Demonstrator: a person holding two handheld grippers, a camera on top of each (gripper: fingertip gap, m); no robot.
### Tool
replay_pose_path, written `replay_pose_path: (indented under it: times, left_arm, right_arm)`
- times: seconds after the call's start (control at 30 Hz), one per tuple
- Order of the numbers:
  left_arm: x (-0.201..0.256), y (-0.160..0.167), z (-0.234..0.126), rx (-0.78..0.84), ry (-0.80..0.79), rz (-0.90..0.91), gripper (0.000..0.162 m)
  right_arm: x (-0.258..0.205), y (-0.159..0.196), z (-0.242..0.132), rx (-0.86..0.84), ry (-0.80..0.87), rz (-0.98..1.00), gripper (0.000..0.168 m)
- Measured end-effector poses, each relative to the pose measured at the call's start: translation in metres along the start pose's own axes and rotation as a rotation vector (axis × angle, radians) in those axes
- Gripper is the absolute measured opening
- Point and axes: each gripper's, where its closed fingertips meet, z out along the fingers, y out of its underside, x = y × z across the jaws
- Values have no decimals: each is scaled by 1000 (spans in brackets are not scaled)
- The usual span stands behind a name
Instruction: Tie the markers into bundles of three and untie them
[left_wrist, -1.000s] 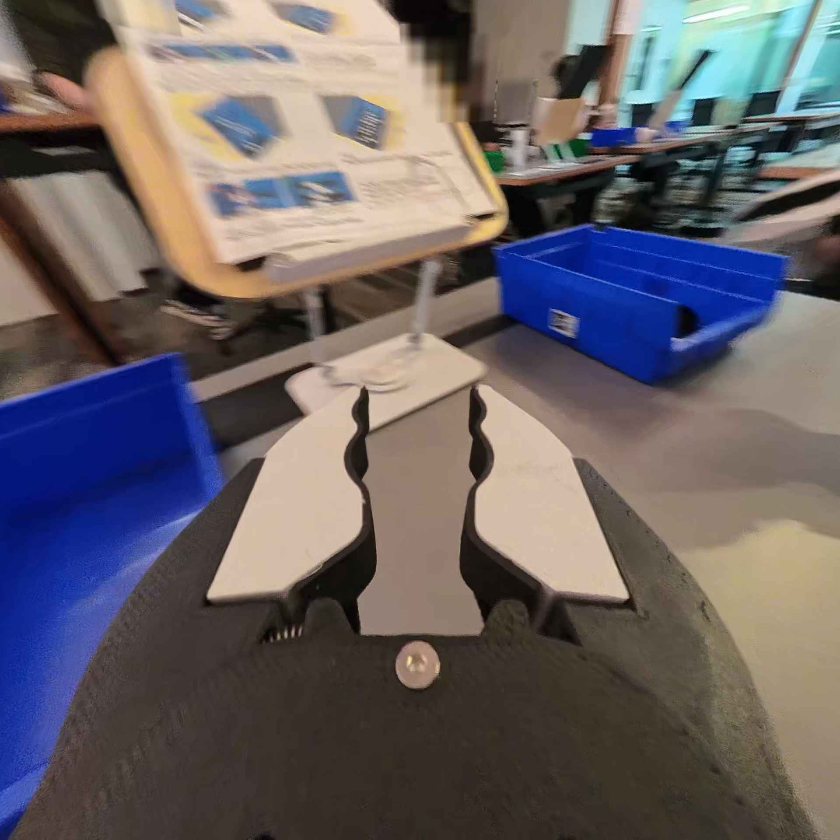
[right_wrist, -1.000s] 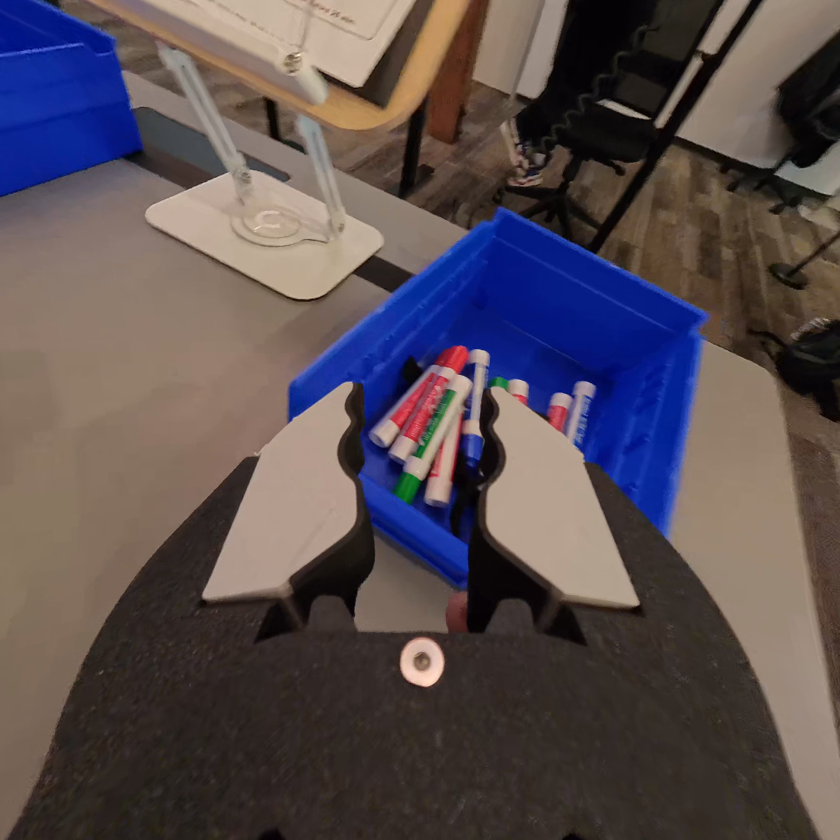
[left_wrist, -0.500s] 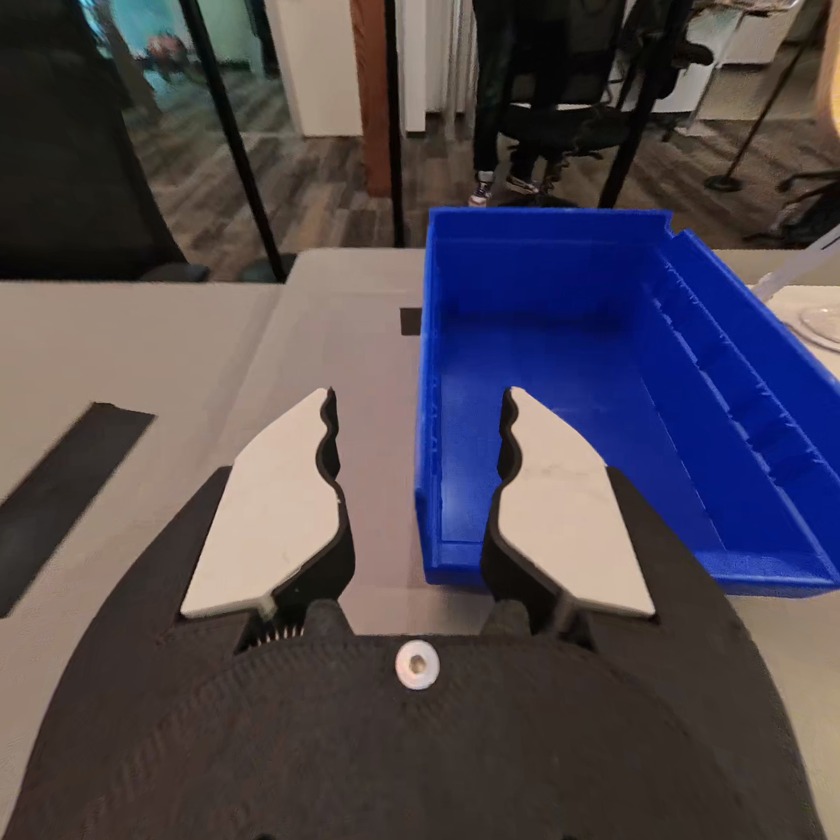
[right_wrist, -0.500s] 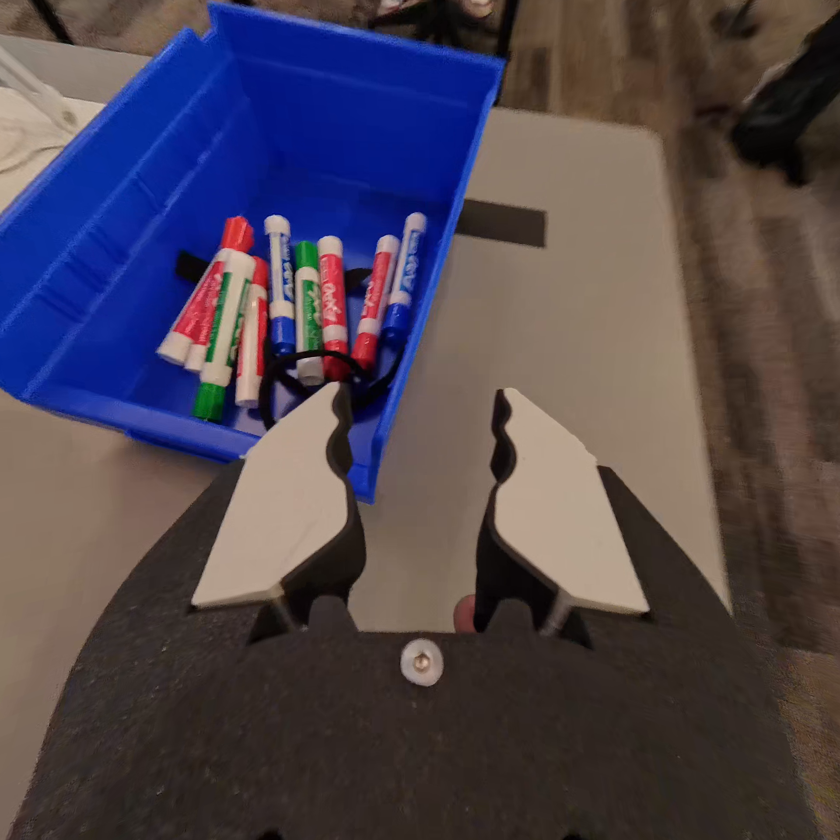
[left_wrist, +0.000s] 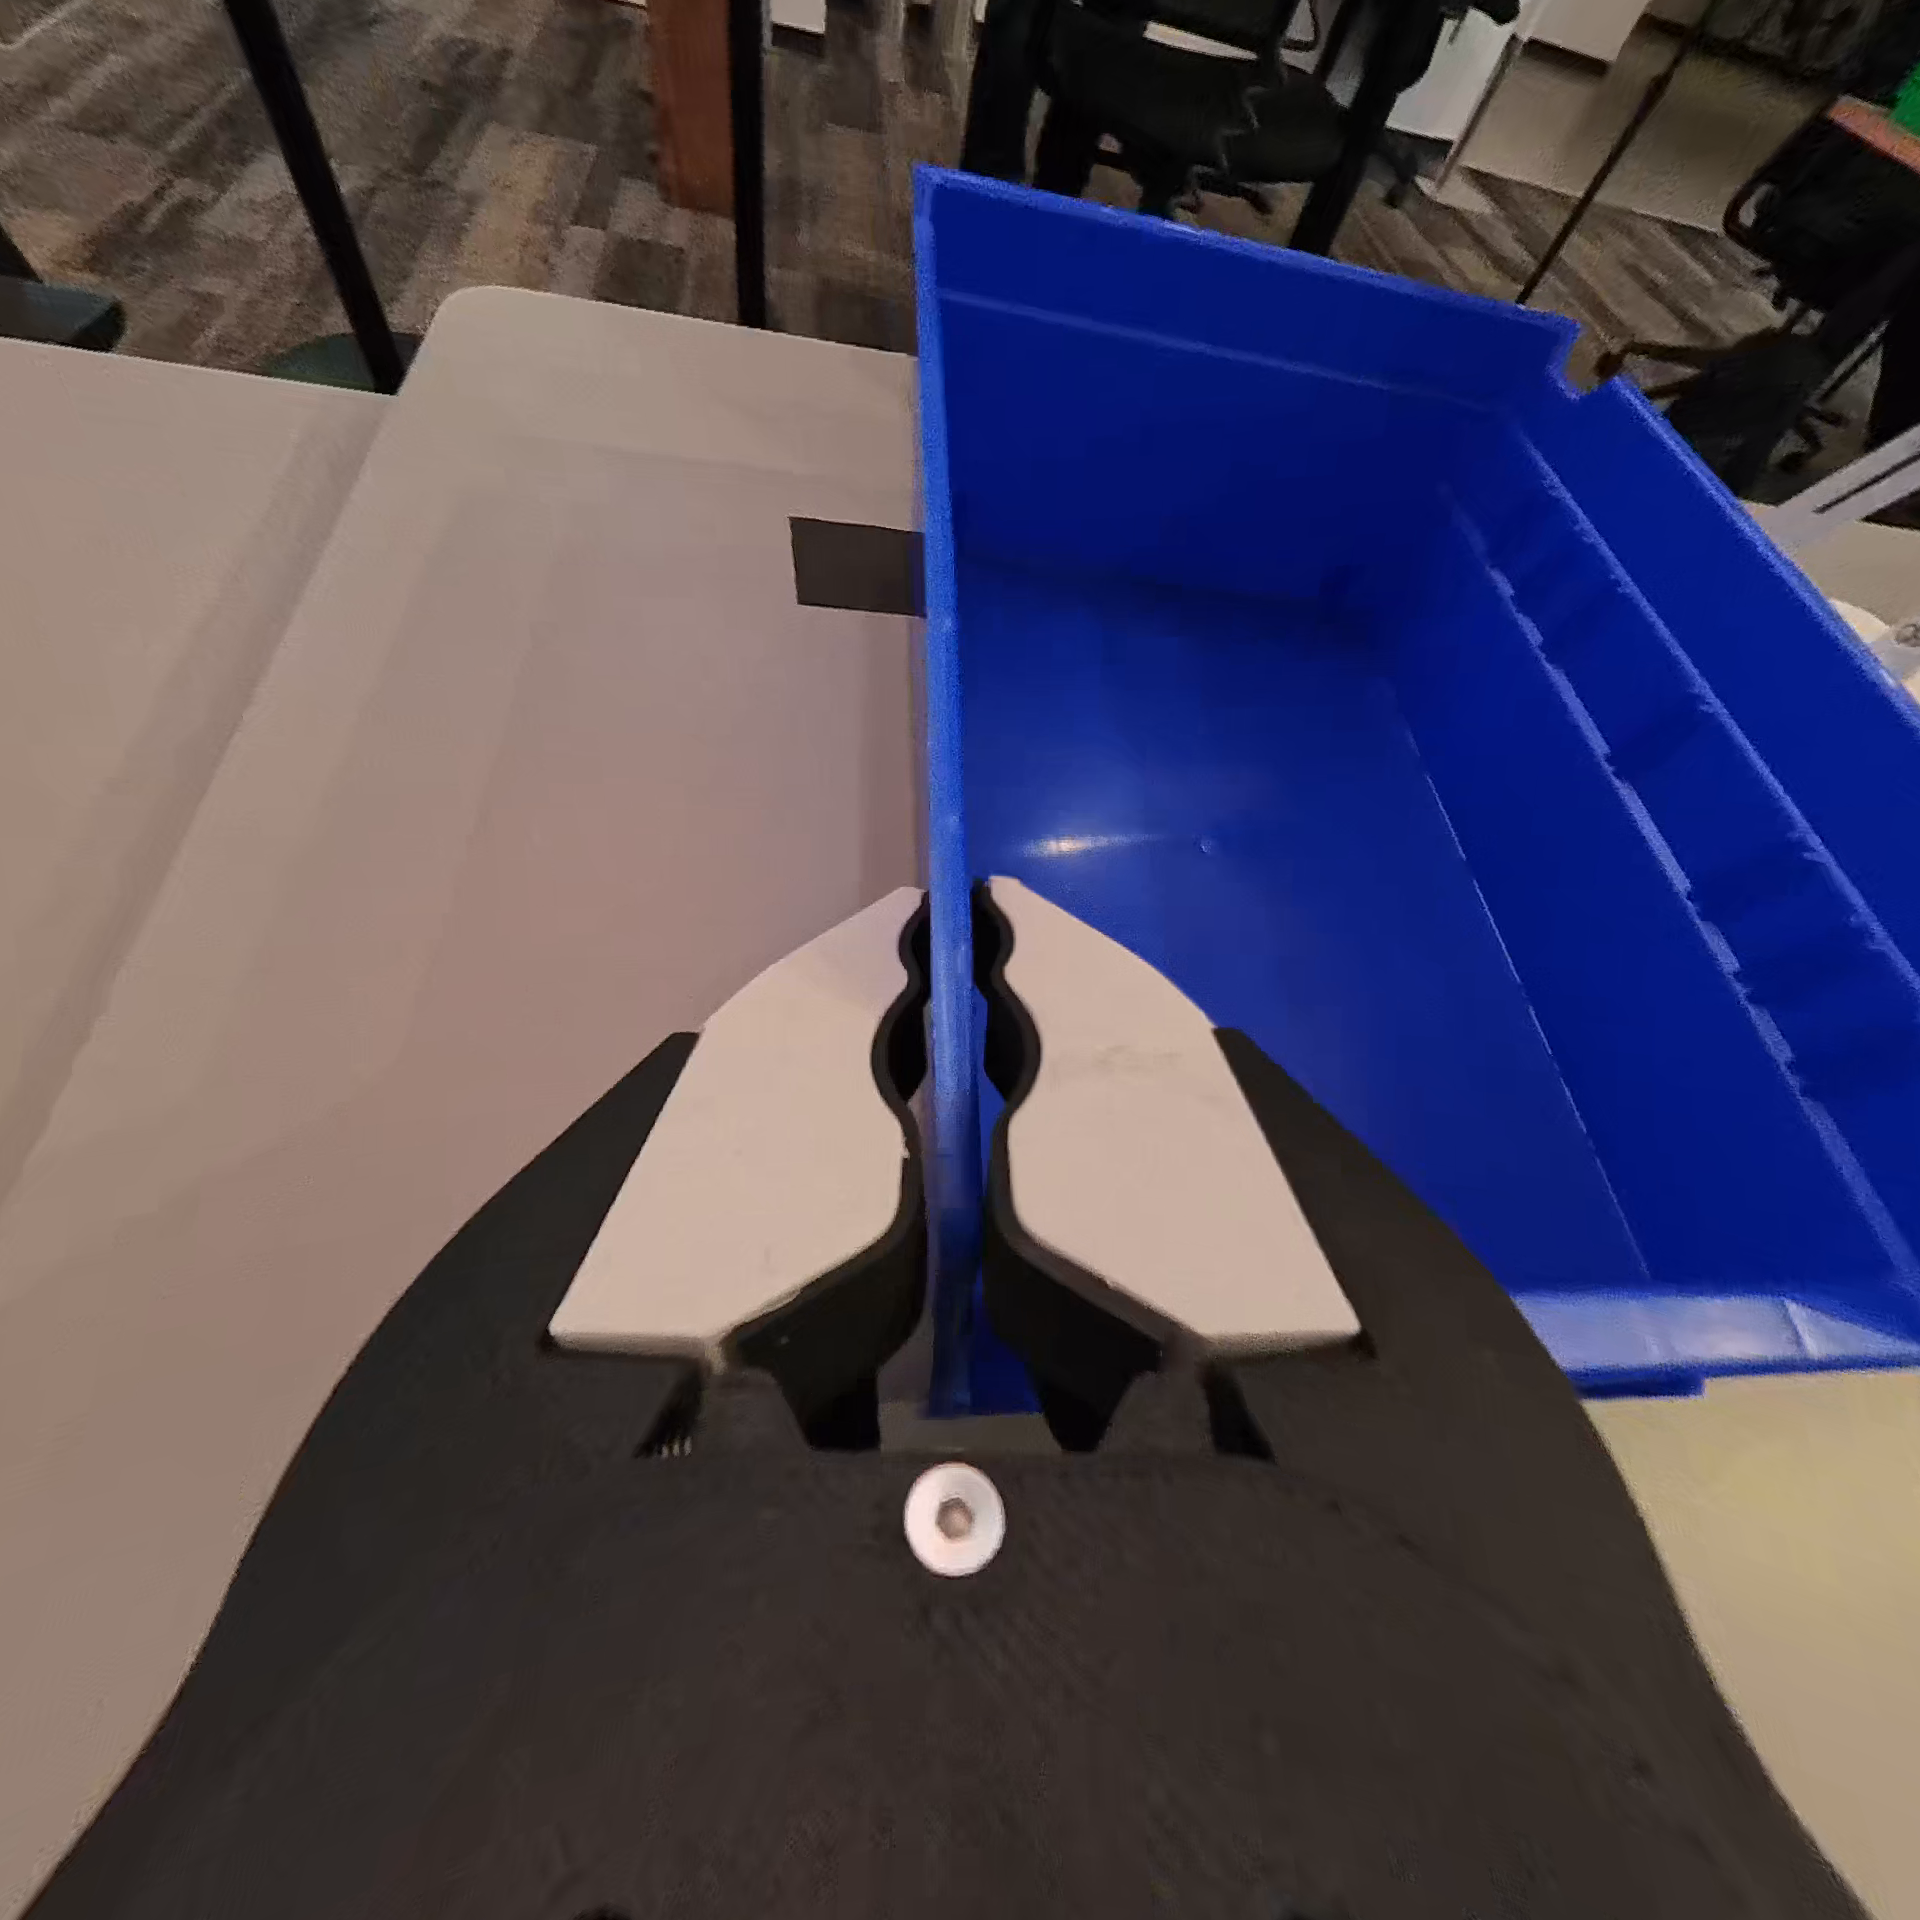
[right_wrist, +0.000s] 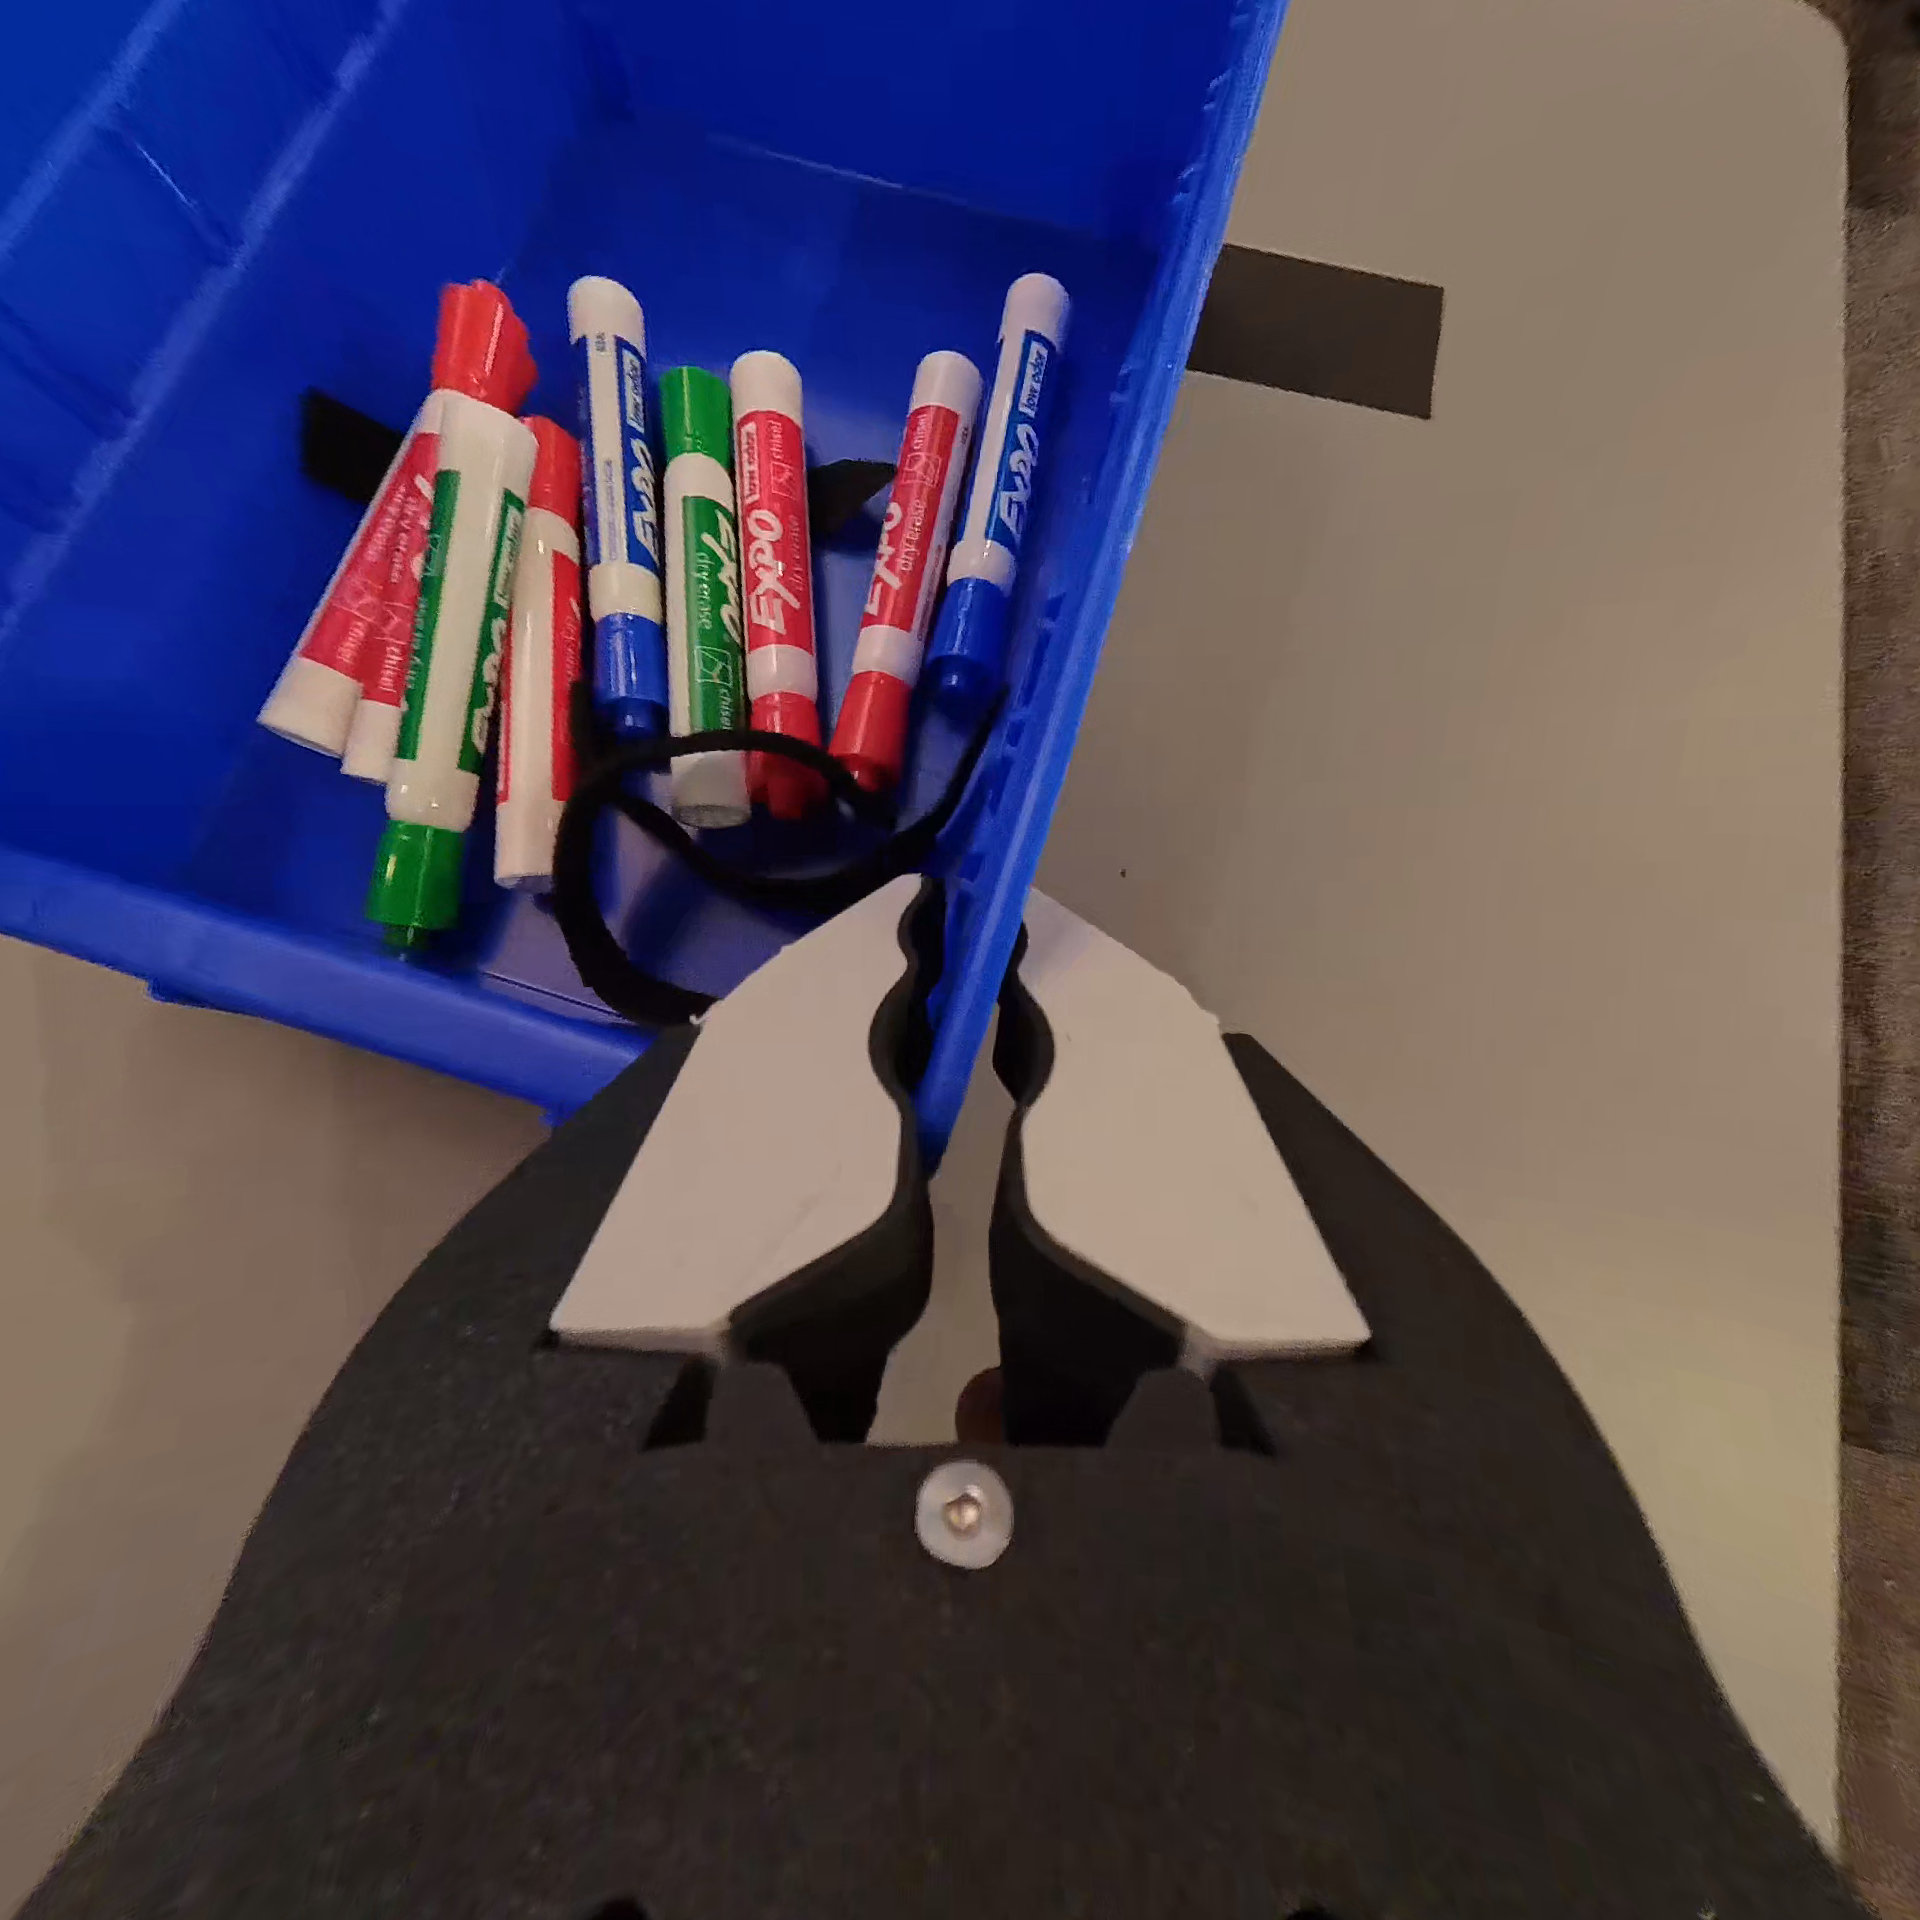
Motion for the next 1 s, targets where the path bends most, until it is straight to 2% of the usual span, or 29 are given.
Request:
replay_pose_path:
  times: [0.2, 0.37, 0.63, 0.83, 1.0]
  left_arm:
    - [-3, -1, -2, 7, -1, -38, 5]
    - [-4, -7, -19, 26, 12, -75, 6]
    - [-1, -26, -66, 72, 22, -36, 6]
    - [3, -36, -114, 129, 75, -83, 6]
    - [8, -31, -152, 132, 89, -46, 6]
  right_arm:
    - [-4, 3, -5, -3, 14, -27, 4]
    - [-16, 11, -13, 0, -8, -31, 4]
    - [-55, 30, -32, 3, -50, -69, 4]
    - [-95, 45, -48, 5, -108, -115, 4]
    - [-132, 51, -55, 25, -164, -154, 4]
